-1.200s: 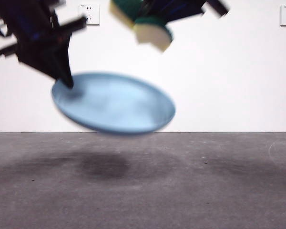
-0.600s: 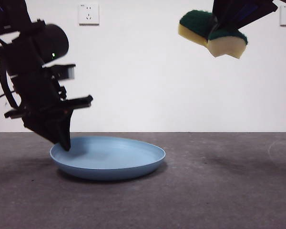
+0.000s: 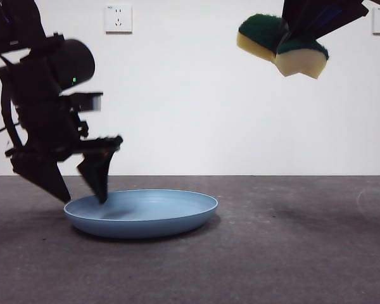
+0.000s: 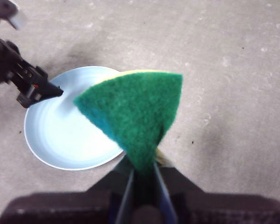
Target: Pick up the plate,pick up the cloth,clean the plate with the cloth
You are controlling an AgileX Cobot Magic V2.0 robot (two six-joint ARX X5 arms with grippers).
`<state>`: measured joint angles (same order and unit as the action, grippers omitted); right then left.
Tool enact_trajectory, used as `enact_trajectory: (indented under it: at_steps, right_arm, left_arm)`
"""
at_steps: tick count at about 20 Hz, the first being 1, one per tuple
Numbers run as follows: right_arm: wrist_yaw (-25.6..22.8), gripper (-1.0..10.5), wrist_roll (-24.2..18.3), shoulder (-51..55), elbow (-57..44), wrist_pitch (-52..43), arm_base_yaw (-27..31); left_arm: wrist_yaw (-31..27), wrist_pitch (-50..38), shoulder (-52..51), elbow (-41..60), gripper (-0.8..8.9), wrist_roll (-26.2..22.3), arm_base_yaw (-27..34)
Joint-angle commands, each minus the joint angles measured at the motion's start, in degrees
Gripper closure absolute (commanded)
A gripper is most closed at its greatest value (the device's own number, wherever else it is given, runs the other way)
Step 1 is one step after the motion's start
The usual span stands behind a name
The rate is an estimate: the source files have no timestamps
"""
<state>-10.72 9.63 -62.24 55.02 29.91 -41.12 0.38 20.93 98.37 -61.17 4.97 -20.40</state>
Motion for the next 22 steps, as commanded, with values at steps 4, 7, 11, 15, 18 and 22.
enact_trajectory:
  at_steps: [4,7,11,15,18,22]
  right_arm:
    - [1.6,9.6,4.55,-6.56,-0.42,-2.51,4.92]
    - [9.05,9.6,5.79,-12.04,-0.42,-2.93,10.23]
    - [11.98,9.6,6.93,-18.82,-0.42,-6.36,14.19]
    - [12.02,9.6,7.45,-26.53,-0.42,-8.7,14.8]
    - [11.8,9.6,6.8,-32.28,-0.42,-9.55,14.82]
    - [11.74,9.6,5.51,-37.07,-0.42,-10.58,14.8]
  left_arm:
    - [-0.37,0.9,-16.33,0.26,3.7,0.15,-3.02]
    - [-0.96,1.27,-26.1,0.59,3.74,0.7,-4.46]
    - [-4.98,-1.36,-35.26,5.11,3.75,1.14,-6.38]
    - [-5.22,-7.3,-42.75,15.08,3.77,3.02,-7.76]
    - [-5.22,-8.96,-46.21,19.98,3.77,3.98,-8.79]
    - [-5.2,-7.96,-46.77,20.74,3.77,4.07,-9.62]
